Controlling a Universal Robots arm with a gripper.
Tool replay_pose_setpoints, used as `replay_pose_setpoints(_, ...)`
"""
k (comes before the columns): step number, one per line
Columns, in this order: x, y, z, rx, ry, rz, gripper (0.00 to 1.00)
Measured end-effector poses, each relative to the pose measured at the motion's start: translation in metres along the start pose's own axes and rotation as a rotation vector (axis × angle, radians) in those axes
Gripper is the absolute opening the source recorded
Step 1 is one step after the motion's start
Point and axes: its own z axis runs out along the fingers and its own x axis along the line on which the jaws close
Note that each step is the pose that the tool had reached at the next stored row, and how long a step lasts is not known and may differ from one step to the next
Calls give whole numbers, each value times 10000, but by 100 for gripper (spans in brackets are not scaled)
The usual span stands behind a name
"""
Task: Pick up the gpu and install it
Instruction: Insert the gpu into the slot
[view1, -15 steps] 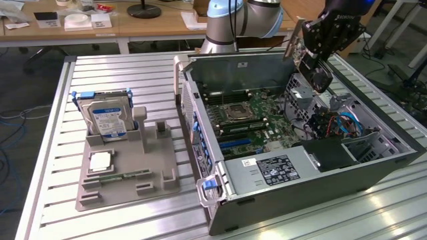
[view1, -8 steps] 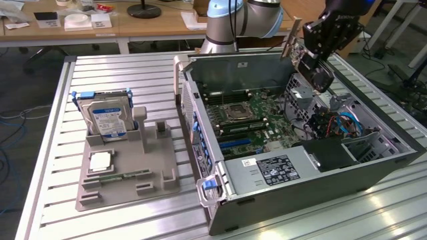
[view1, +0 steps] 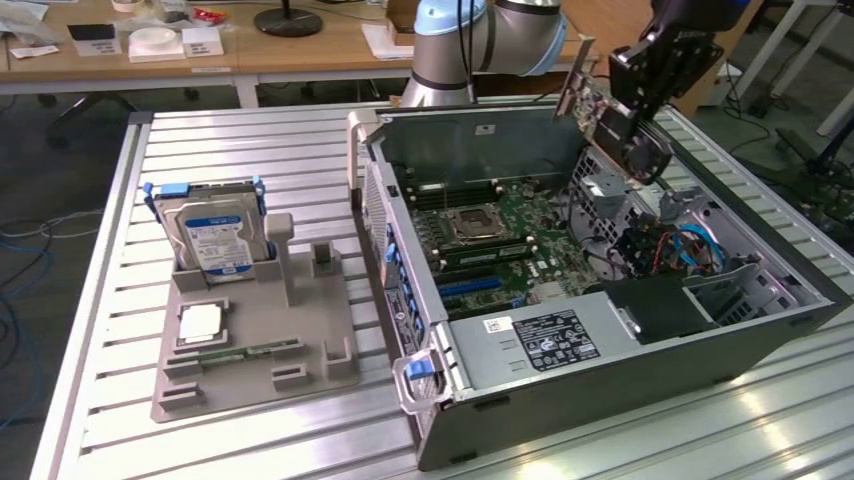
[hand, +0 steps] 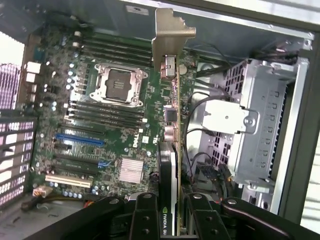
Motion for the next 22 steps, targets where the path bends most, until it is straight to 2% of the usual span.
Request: replay_pose_setpoints(22,0,0,1,-44,129,-3140,27)
